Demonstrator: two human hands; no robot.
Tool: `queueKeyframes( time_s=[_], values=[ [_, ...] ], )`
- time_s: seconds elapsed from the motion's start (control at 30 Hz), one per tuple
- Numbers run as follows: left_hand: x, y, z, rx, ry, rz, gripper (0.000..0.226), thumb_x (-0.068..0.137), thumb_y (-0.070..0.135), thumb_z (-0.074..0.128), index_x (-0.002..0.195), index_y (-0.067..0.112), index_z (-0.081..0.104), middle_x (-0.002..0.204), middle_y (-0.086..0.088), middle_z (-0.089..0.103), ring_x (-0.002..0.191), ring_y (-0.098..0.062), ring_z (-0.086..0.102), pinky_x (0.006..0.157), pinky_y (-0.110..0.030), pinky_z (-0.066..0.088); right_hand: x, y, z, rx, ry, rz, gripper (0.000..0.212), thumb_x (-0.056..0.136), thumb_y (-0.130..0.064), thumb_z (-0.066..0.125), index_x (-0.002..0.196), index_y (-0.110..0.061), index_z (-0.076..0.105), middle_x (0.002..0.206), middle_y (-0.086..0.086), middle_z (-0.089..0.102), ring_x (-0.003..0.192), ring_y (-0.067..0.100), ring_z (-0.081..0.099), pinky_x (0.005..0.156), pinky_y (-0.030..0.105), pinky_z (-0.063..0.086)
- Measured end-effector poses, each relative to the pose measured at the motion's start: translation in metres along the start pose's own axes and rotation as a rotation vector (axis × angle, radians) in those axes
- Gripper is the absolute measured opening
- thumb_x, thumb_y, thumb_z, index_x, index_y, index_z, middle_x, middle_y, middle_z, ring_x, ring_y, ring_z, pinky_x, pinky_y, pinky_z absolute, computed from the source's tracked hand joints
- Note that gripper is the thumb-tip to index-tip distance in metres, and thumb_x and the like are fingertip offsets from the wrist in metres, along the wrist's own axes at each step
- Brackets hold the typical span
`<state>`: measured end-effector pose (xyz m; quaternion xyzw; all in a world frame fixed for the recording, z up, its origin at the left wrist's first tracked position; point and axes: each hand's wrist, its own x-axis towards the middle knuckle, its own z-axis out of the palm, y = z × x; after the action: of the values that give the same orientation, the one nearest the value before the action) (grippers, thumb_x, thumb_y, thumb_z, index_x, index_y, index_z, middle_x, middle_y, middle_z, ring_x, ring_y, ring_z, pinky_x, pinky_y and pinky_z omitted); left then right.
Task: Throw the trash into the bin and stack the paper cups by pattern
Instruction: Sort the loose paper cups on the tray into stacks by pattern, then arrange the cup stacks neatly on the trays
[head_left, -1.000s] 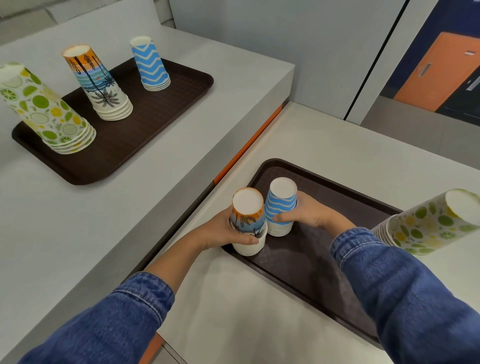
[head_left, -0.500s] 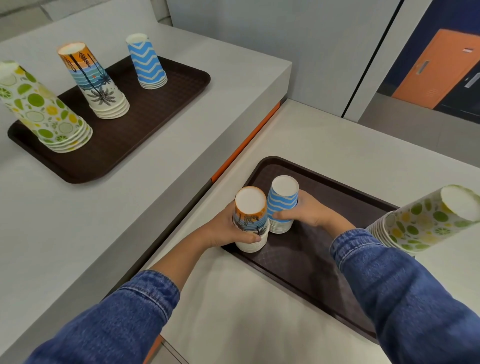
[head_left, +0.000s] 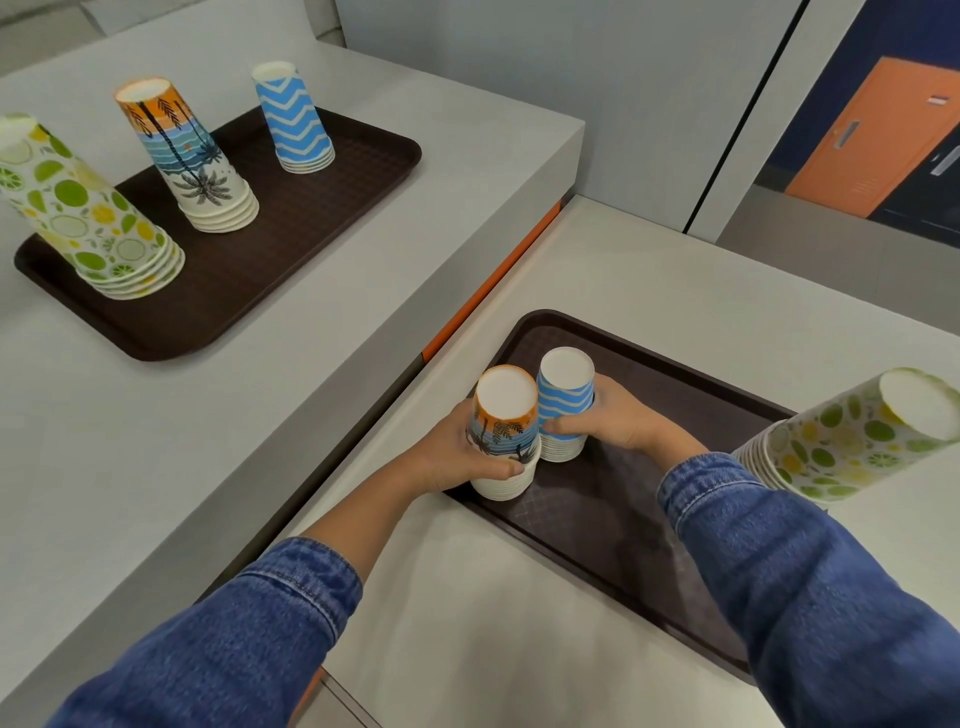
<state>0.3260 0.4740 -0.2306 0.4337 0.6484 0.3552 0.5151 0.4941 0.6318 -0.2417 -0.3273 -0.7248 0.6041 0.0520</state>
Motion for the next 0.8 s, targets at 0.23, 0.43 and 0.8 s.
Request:
queueKeyframes(
  time_s=[0.23,0.43,0.8],
  values=[
    [-0.002,0.003,0.000,-0.018,0.011,0.016,0.070,0.070,0.013,0.080,0.130,0.024,0.046,0.122,0.008,0.060,0.115,-0.010,0.057,0.096,-0.024,0.048,0.000,-0.003,0.000,0.005,0.007,-0.008,0.055,0.068,-0.012,0.080,0.118,-0.013,0.058,0.109,0.000,0.069,0.099,0.011,0.067,0.084,0.024,0.052],
    [-0.004,0.010,-0.004,-0.022,0.018,0.049,0.060,0.071,0.008,0.079,0.117,0.032,0.050,0.114,0.013,0.062,0.110,-0.009,0.059,0.090,-0.019,0.050,-0.001,-0.007,-0.002,0.006,0.021,-0.017,0.050,0.074,-0.008,0.078,0.118,-0.015,0.057,0.108,-0.003,0.068,0.097,0.008,0.066,0.076,0.017,0.051],
    [-0.020,0.076,-0.039,-0.065,0.077,0.195,0.063,0.057,0.028,0.080,0.115,0.026,0.057,0.112,0.011,0.067,0.107,-0.005,0.063,0.091,-0.022,0.050,0.010,-0.072,-0.029,-0.005,0.115,-0.144,0.053,0.069,-0.022,0.080,0.117,-0.016,0.061,0.114,0.000,0.069,0.103,0.014,0.066,0.090,0.034,0.052]
  ],
)
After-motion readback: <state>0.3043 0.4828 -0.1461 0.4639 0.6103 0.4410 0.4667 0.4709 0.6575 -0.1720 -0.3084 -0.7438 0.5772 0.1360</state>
